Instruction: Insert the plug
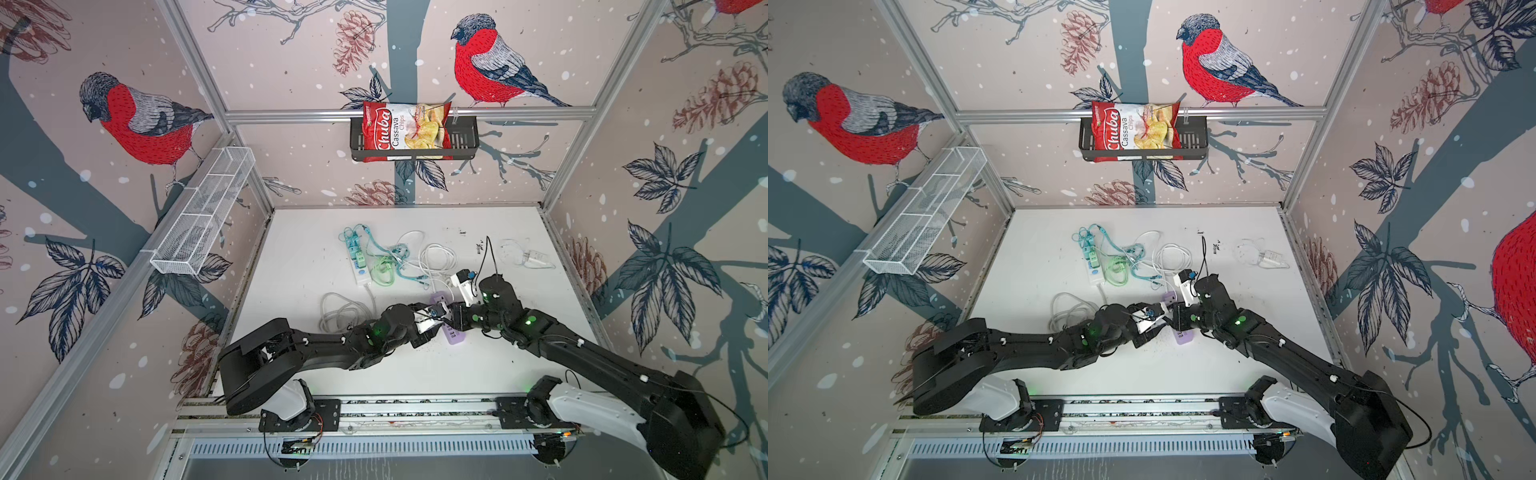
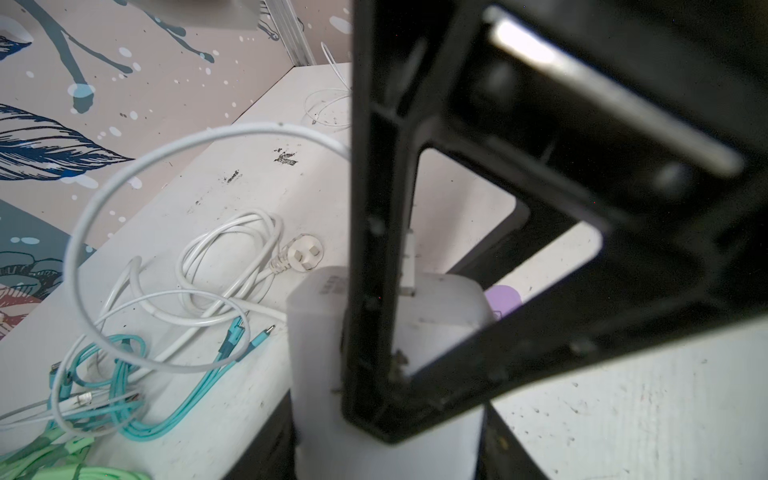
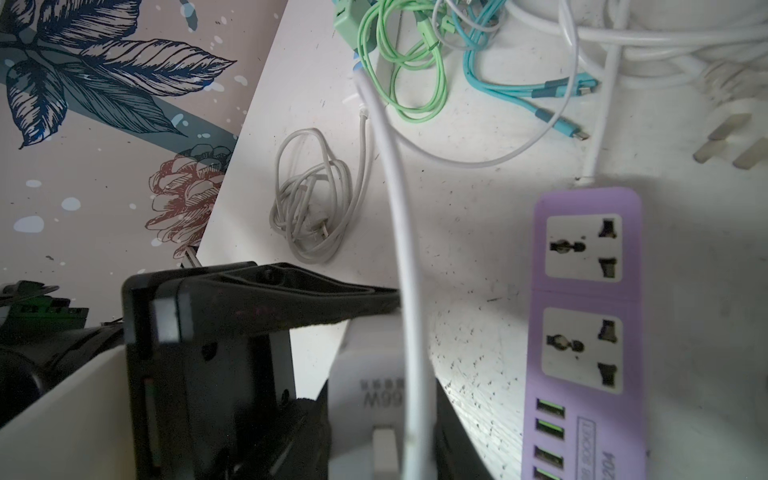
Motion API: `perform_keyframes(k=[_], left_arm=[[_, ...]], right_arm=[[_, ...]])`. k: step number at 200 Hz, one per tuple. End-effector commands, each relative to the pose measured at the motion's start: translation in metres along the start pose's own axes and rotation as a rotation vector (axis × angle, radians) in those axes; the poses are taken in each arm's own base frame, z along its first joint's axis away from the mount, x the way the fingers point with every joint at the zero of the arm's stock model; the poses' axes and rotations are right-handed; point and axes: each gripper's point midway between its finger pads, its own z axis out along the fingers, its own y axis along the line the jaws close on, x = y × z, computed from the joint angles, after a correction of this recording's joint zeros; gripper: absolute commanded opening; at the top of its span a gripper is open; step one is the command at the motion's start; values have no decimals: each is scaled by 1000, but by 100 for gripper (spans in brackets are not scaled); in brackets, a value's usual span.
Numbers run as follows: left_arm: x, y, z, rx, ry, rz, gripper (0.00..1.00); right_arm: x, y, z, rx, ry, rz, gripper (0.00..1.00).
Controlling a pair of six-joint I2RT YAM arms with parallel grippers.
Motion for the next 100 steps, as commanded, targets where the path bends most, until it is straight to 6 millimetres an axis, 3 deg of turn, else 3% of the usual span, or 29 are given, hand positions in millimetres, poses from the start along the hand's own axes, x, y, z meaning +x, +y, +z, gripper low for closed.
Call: perform_keyframes(k=[1,10,51,100], left_arm=[[-31,7,-3,-20,-107,9,68],[-33,8,-4,-21,-111,6,76],[-26,20,-22,-84,-73,-10,86],[-13,65,-77,-353,-107,-147,98]], right_arm=[[-14,-2,-3,39,-56,39,9],[-19,-6,-5,65,-73,42,9],[-41,-20,-16,126,-116,59,8],[-60,-30,-21,176,-100,32,8]])
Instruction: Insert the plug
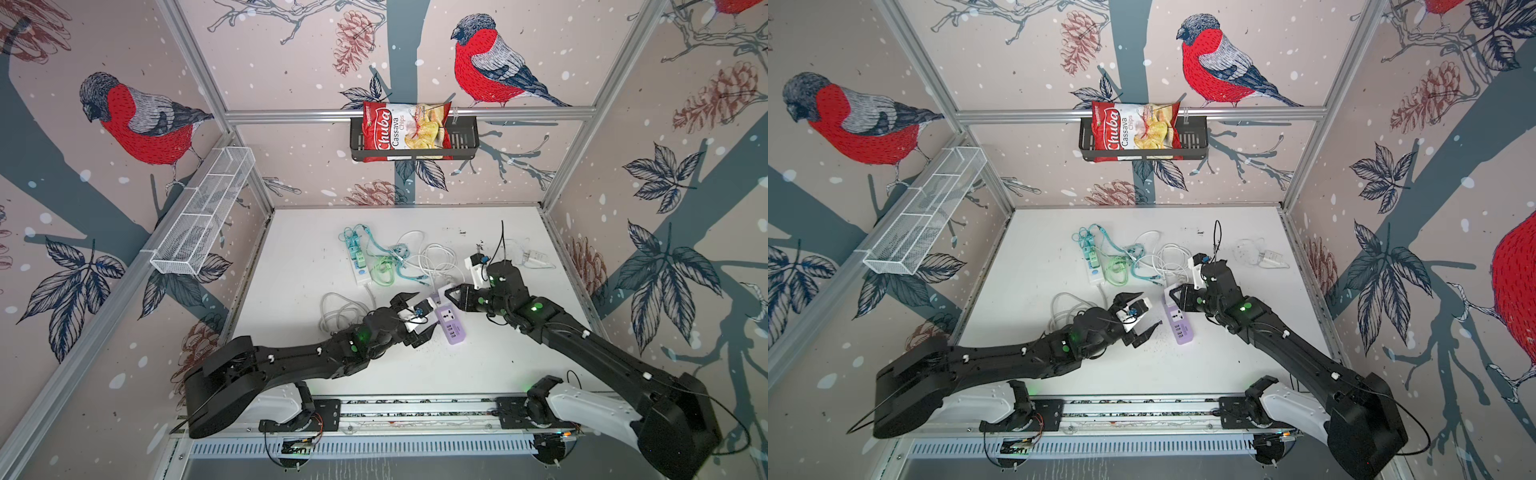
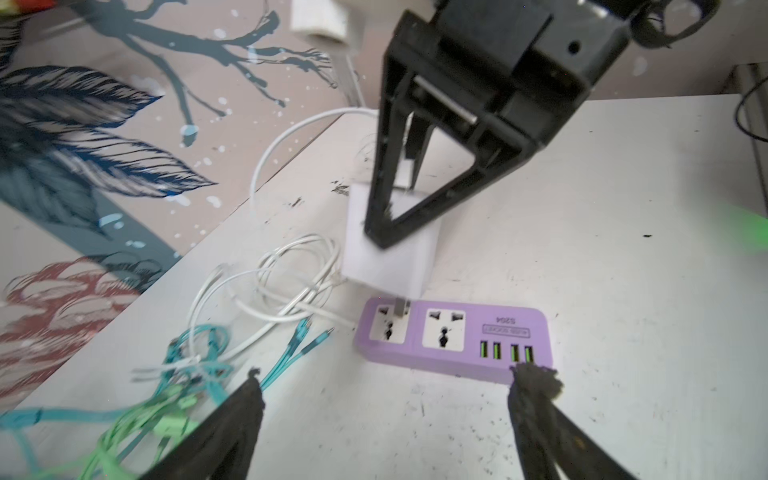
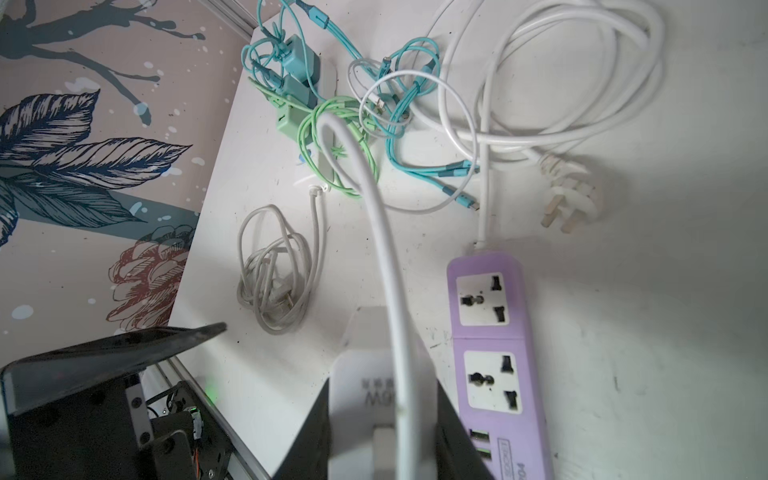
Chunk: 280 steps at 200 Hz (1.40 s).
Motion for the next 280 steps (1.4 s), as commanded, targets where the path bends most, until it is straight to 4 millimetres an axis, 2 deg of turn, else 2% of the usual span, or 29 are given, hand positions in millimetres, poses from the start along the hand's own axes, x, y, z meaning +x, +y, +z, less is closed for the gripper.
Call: perform_keyframes(k=[1,16,43,75,110,133,157,205,222,235,280], left_arm=[[2,37,-19,-190,-21,-107,98],[2,51,-34,-247,-50,-171,98],[1,56,-52,-253,-111,-227,98],[1,61,-60,-276,-141,-273,98],[10,60,-51,-287,-98,-255,98],[12,60,-46,-289,-104,-267,98],[15,66,-37,-309,-98,-340,98],[32,72,9,-336,37,-319,98],[35,78,20,-371,62,-321,98],[38,82,24,-400,77,-330,98],[44,95,18,-498,100,-464,98]], right_arm=[[-8,-3,-1,25,7,-38,8],[-12,-5,1,47,19,-56,8],[-22,-19,6,149,36,-82,8],[-22,-38,22,320,93,-100,7],[-15,-44,43,386,139,-98,7],[-13,-44,48,428,148,-102,7],[-13,-50,41,495,126,-53,7],[-5,-65,22,603,0,172,6],[-6,-62,19,606,-51,250,6],[-9,-52,20,603,-84,282,4],[-3,-45,24,658,-118,421,0]])
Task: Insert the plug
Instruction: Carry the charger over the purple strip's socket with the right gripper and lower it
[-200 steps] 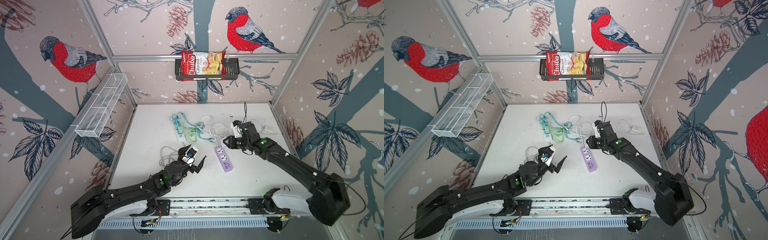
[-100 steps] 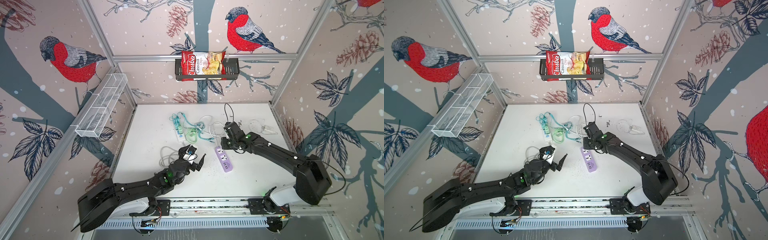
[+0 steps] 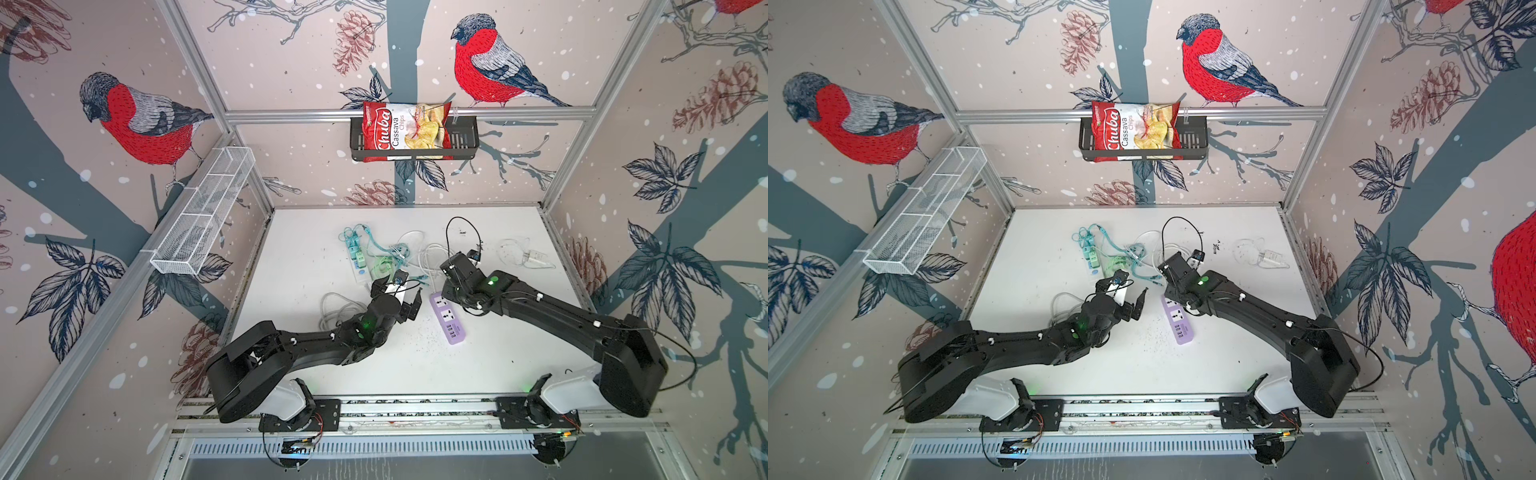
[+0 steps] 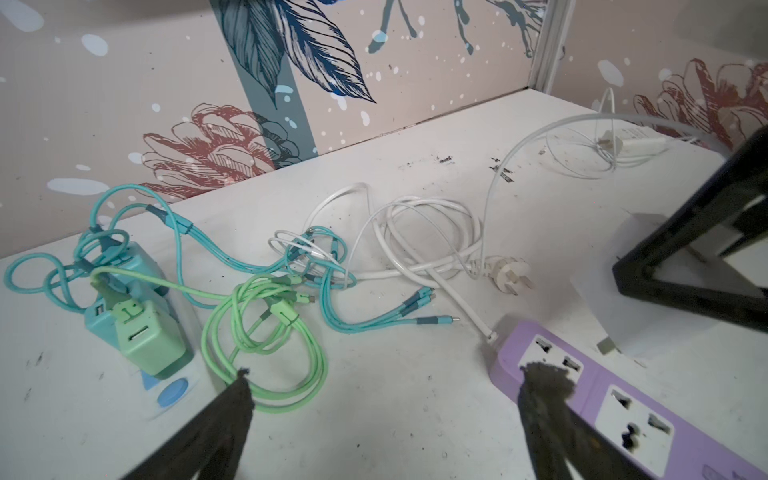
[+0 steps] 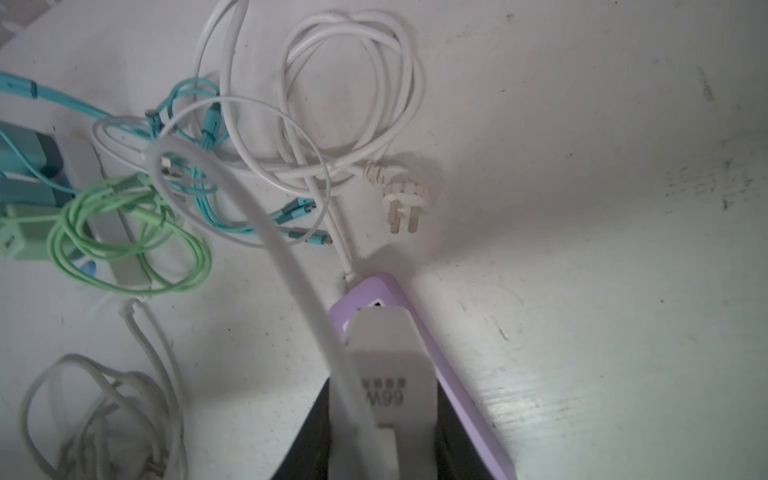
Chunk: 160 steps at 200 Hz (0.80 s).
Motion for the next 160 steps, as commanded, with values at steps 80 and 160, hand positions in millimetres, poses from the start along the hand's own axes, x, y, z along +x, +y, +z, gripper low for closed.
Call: perform_keyframes(k=[80,160], left_arm=[[11,35,-18,-119,-53,-191,98],[12,49,-25,-112,-85,-260,98]], right_arm=[[28,-12,16,200,-16,329,0],[29,-13,6,388,-29,510,0]])
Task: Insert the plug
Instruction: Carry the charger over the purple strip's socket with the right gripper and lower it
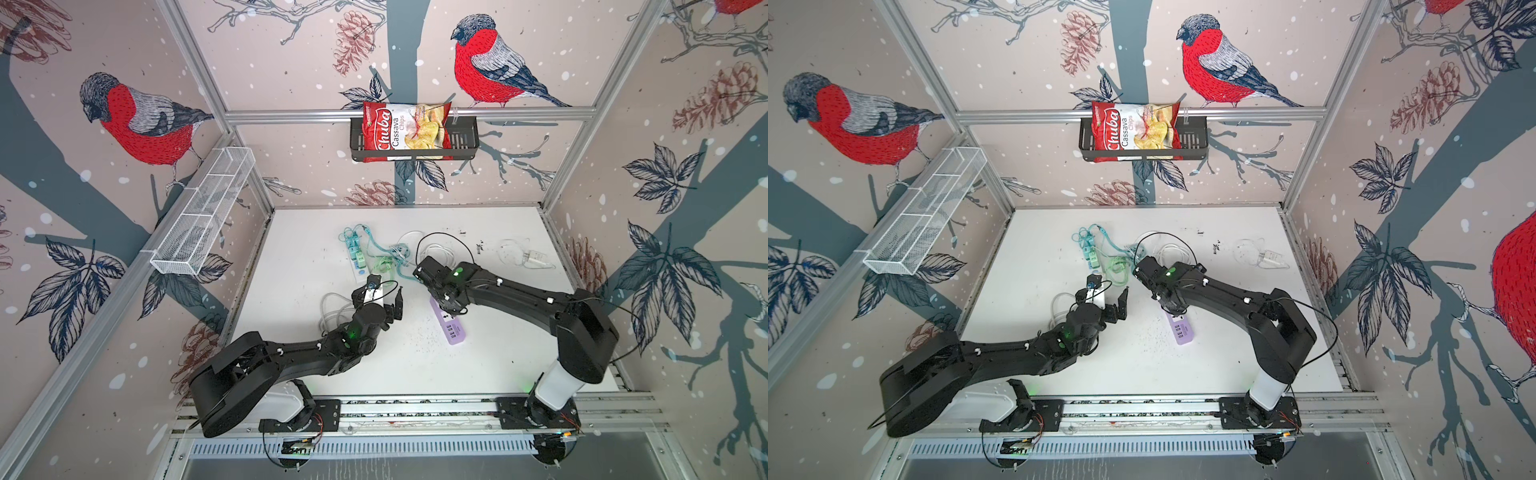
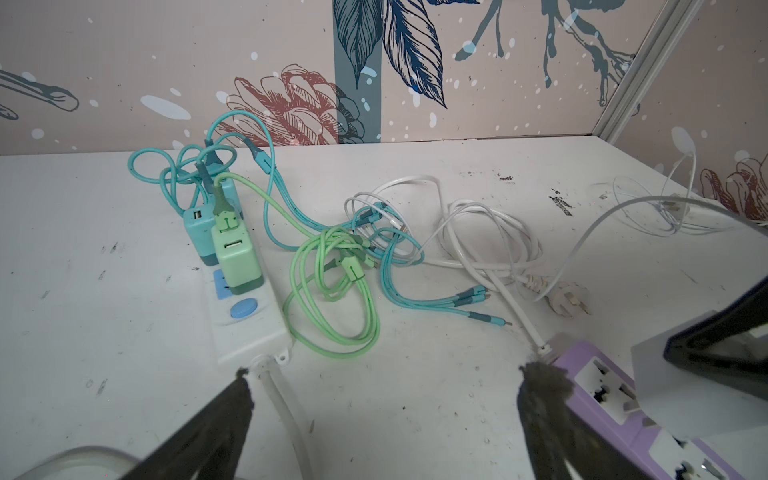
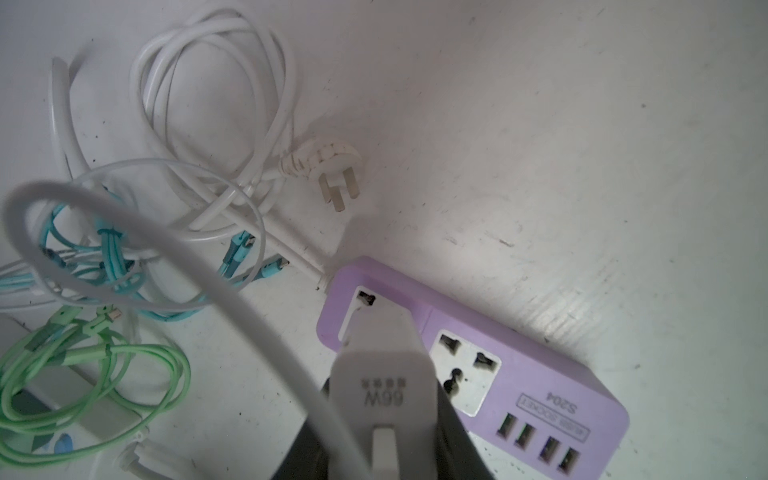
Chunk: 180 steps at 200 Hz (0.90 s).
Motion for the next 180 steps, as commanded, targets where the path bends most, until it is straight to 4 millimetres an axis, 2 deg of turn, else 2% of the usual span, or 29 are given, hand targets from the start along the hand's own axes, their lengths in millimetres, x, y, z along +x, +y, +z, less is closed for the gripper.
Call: perform_keyframes(k=[1,45,123,140,180], left_arm=[[-13,-1,-1,16,-51,-62,98],[-15,8,-1,-5,-57,-59,98],[-19,16,-4,-22,-74,-63,98],[-18,18,-4,-27,-73,-65,98],[-17,18,-2,-29,-69,-63,98]], right_arm=[[-9,-20,-5,116,-56,66,0],[-16,-29,2,263,-89,73,0],[-33,-6,18,251,-128,63,0],[-35,-8,20,261,-140,67,0],[-30,-3,29,238,-120,72,0]])
